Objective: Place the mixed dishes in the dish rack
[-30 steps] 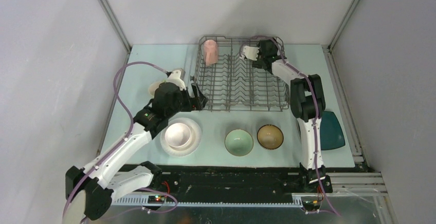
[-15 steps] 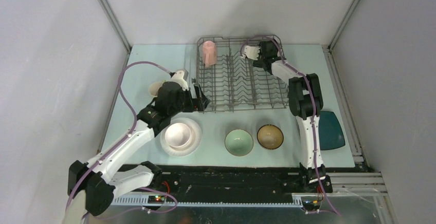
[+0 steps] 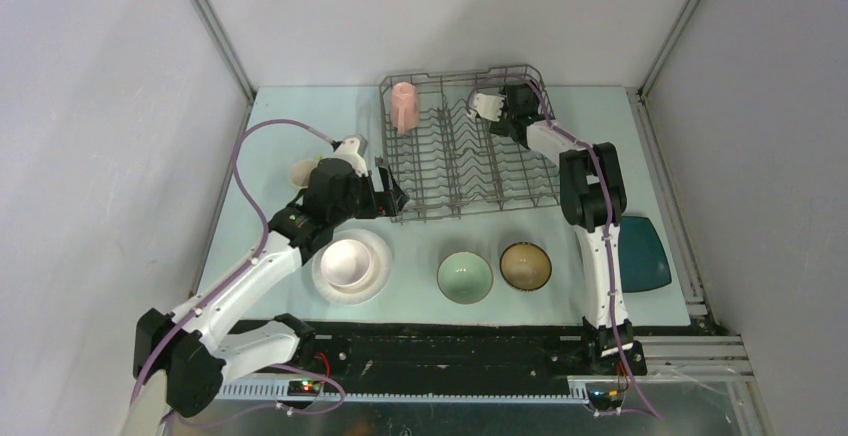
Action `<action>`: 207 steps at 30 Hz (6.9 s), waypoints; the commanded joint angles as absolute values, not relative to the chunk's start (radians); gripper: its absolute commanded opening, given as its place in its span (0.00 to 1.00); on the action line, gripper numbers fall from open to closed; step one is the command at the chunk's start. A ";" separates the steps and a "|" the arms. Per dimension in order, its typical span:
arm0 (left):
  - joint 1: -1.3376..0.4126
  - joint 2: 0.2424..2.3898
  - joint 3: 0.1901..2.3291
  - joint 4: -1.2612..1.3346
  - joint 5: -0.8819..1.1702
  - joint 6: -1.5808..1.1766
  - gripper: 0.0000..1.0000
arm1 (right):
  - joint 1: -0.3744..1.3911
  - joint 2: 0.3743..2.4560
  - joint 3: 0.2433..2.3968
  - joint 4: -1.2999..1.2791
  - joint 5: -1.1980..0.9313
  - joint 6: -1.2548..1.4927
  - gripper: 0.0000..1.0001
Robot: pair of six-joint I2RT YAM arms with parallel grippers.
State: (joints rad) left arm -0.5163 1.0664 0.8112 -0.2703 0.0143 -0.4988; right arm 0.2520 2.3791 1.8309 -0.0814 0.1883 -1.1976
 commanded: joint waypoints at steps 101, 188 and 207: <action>-0.637 0.934 0.755 -0.223 0.090 -0.575 0.94 | 0.521 0.883 0.649 -0.636 0.099 0.700 0.75; -0.695 1.287 0.890 0.281 0.580 -0.883 0.97 | 0.373 0.978 0.852 -0.263 -0.494 0.703 0.00; -0.702 1.330 0.867 0.396 0.696 -0.955 0.59 | 0.396 1.040 0.854 -0.188 -0.497 0.718 0.00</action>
